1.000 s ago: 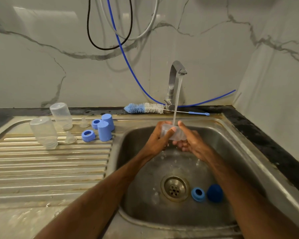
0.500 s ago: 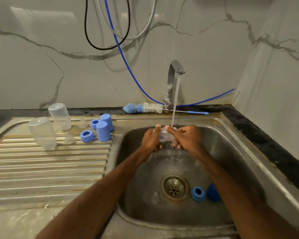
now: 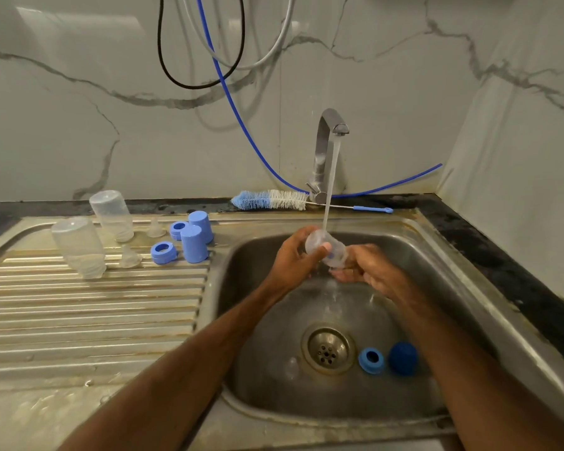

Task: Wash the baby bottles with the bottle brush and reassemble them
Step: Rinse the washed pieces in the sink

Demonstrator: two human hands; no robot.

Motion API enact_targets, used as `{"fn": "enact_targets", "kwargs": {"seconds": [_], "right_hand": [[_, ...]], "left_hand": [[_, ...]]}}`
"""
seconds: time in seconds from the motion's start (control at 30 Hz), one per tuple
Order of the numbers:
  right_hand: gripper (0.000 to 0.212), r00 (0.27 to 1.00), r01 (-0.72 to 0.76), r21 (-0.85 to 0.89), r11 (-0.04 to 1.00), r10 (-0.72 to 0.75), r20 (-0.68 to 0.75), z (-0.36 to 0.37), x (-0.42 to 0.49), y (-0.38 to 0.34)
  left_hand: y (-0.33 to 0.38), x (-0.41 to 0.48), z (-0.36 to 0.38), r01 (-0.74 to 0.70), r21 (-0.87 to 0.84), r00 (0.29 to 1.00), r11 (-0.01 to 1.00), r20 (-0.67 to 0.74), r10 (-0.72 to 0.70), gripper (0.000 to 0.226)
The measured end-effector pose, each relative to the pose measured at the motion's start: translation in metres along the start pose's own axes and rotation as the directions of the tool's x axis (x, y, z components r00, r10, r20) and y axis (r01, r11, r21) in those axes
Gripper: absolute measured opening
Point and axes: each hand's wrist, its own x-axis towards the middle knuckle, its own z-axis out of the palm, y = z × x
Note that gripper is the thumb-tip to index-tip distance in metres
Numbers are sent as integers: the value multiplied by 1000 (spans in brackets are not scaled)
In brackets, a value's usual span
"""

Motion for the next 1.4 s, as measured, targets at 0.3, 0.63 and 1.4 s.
{"fn": "enact_targets", "kwargs": {"seconds": [0.3,0.63,1.4], "right_hand": [[76,914,385,-591,709,-381,138,3,2,10],[66,919,322,-525,788,-393,-27,5,9,13],[55,919,354,-575,738,-389,66,19,1,6]], "left_hand": [[-8,1,-3,37,236,999,971,-12,-35,57],[8,2,-12,66,260,991,963,-133,-32,31],[58,67,-9,0,612,991,791,104,-81,105]]}}
